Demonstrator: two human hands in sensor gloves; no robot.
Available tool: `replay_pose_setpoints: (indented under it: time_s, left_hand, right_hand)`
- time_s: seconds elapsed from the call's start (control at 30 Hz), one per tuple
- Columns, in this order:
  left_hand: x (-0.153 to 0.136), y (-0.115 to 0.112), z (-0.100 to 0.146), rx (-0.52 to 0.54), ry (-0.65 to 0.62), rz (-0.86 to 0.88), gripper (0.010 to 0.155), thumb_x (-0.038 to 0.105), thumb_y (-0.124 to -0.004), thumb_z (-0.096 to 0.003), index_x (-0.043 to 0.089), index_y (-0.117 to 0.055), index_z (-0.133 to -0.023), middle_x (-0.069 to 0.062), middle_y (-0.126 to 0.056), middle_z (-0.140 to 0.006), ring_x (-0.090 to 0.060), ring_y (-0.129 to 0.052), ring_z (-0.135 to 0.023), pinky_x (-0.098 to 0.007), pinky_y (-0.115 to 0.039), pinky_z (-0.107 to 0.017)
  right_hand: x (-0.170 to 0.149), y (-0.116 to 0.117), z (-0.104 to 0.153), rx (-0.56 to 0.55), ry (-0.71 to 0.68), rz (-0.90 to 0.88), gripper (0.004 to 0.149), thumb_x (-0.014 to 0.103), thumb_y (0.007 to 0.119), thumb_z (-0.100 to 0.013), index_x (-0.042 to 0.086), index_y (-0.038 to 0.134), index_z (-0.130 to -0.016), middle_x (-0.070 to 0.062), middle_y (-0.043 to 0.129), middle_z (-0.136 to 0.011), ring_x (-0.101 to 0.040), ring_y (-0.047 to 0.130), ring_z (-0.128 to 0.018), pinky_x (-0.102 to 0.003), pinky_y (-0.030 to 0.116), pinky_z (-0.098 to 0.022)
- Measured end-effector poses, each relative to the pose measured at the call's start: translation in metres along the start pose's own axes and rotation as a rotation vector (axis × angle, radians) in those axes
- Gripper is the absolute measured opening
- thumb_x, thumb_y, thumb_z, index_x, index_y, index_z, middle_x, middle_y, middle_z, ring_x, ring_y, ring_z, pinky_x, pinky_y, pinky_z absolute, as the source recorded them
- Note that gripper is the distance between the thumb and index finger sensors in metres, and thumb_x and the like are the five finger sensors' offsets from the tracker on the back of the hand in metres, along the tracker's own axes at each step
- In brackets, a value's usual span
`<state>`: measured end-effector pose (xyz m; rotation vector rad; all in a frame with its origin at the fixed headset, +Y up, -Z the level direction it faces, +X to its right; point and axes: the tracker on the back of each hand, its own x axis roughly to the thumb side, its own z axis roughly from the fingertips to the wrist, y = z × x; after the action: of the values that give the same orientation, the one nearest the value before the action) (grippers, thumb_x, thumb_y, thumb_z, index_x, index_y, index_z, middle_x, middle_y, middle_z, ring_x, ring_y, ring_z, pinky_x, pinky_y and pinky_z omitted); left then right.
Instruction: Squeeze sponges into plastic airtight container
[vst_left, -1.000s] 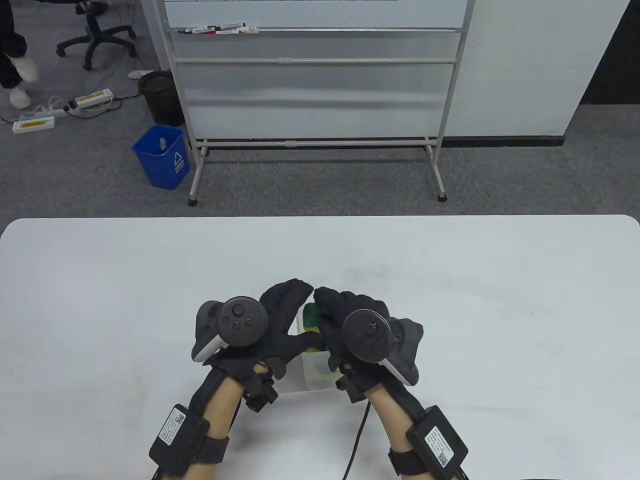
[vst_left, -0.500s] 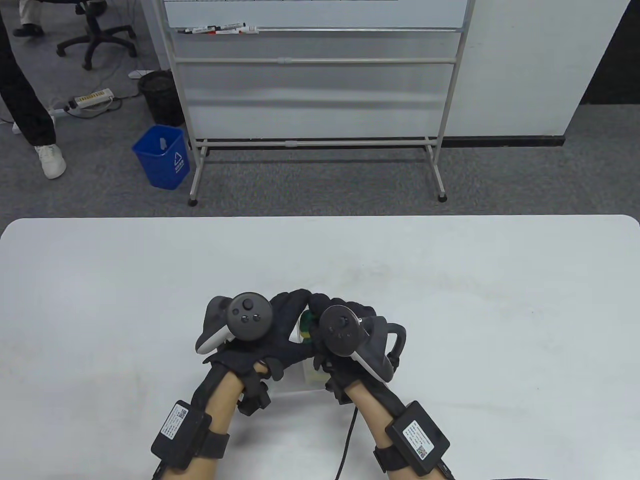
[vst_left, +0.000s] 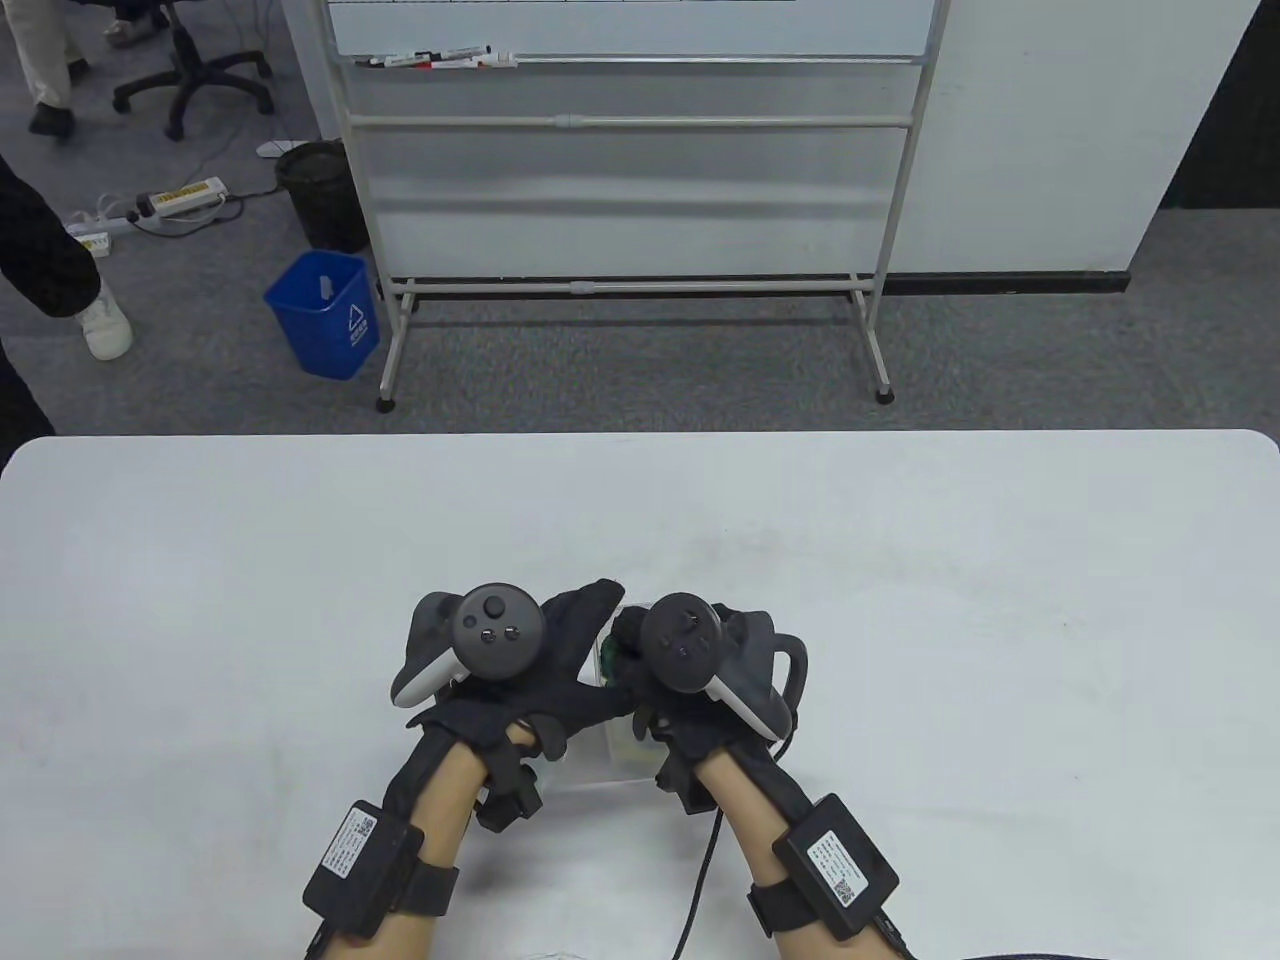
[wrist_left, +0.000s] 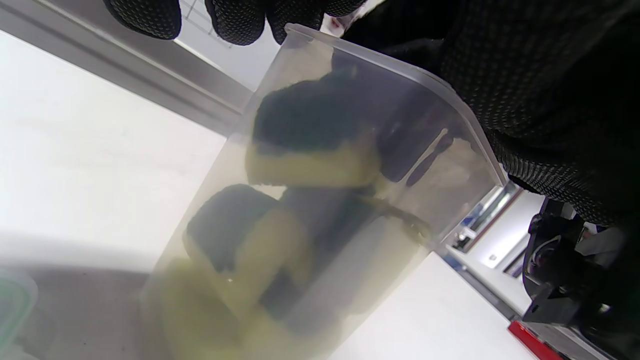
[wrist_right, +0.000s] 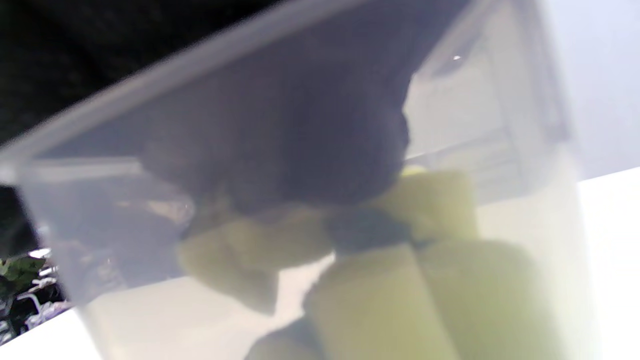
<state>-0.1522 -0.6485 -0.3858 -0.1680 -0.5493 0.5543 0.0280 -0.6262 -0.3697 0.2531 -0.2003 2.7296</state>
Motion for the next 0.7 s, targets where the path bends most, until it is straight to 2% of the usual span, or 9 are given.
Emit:
replay_pose_setpoints:
  time_s: [0.33, 0.37, 0.4, 0.47, 0.53, 0.7]
  left_hand:
    - [0.000, 0.000, 0.000, -0.008, -0.003, 0.000, 0.098, 0.061, -0.085, -0.0423, 0.023, -0.028, -0.112, -0.010, -0.037, -0.123, -0.040, -0.042, -0.113, -0.066, -0.049, -0.078]
    - [0.000, 0.000, 0.000, -0.010, -0.003, 0.000, 0.098, 0.061, -0.085, -0.0423, 0.023, -0.028, -0.112, -0.010, -0.037, -0.123, -0.040, -0.041, -0.113, -0.066, -0.049, -0.078]
    - [0.000, 0.000, 0.000, -0.013, -0.006, 0.000, 0.098, 0.061, -0.085, -0.0426, 0.023, -0.028, -0.112, -0.010, -0.037, -0.123, -0.040, -0.041, -0.113, -0.067, -0.049, -0.078]
    - [0.000, 0.000, 0.000, -0.013, -0.005, 0.002, 0.098, 0.061, -0.085, -0.0425, 0.023, -0.028, -0.113, -0.010, -0.037, -0.123, -0.040, -0.041, -0.113, -0.067, -0.048, -0.078]
    - [0.000, 0.000, 0.000, -0.023, -0.003, 0.003, 0.098, 0.061, -0.085, -0.0426, 0.023, -0.028, -0.113, -0.009, -0.037, -0.124, -0.040, -0.041, -0.114, -0.067, -0.048, -0.078]
    - [0.000, 0.000, 0.000, -0.026, -0.001, 0.006, 0.097, 0.061, -0.084, -0.0430, 0.023, -0.028, -0.113, -0.009, -0.036, -0.124, -0.041, -0.040, -0.113, -0.067, -0.048, -0.078]
  right_hand:
    - [-0.001, 0.006, -0.006, 0.225, -0.018, 0.055, 0.043, 0.045, 0.083, -0.047, 0.023, 0.101, -0.079, -0.002, 0.101, -0.077, -0.029, 0.094, -0.070, -0.058, 0.040, -0.076]
    - [-0.003, 0.008, -0.009, 0.270, -0.013, 0.045, 0.044, 0.046, 0.081, -0.047, 0.023, 0.100, -0.080, -0.002, 0.100, -0.078, -0.029, 0.093, -0.072, -0.064, 0.051, -0.073]
    - [-0.007, 0.010, -0.011, 0.343, 0.001, -0.005, 0.046, 0.046, 0.079, -0.049, 0.021, 0.098, -0.082, -0.003, 0.096, -0.081, -0.031, 0.088, -0.075, -0.064, 0.047, -0.074]
    - [-0.010, 0.012, -0.009, 0.325, 0.008, -0.070, 0.048, 0.046, 0.079, -0.049, 0.017, 0.099, -0.082, -0.006, 0.094, -0.084, -0.033, 0.084, -0.078, -0.065, 0.045, -0.074]
    - [-0.009, 0.011, -0.008, 0.296, -0.015, -0.021, 0.048, 0.047, 0.077, -0.049, 0.019, 0.098, -0.082, -0.005, 0.095, -0.084, -0.032, 0.086, -0.077, -0.065, 0.048, -0.074]
    - [-0.011, 0.008, -0.007, 0.228, -0.024, -0.071, 0.047, 0.047, 0.081, -0.047, 0.020, 0.099, -0.080, -0.006, 0.096, -0.082, -0.032, 0.091, -0.074, -0.063, 0.054, -0.072]
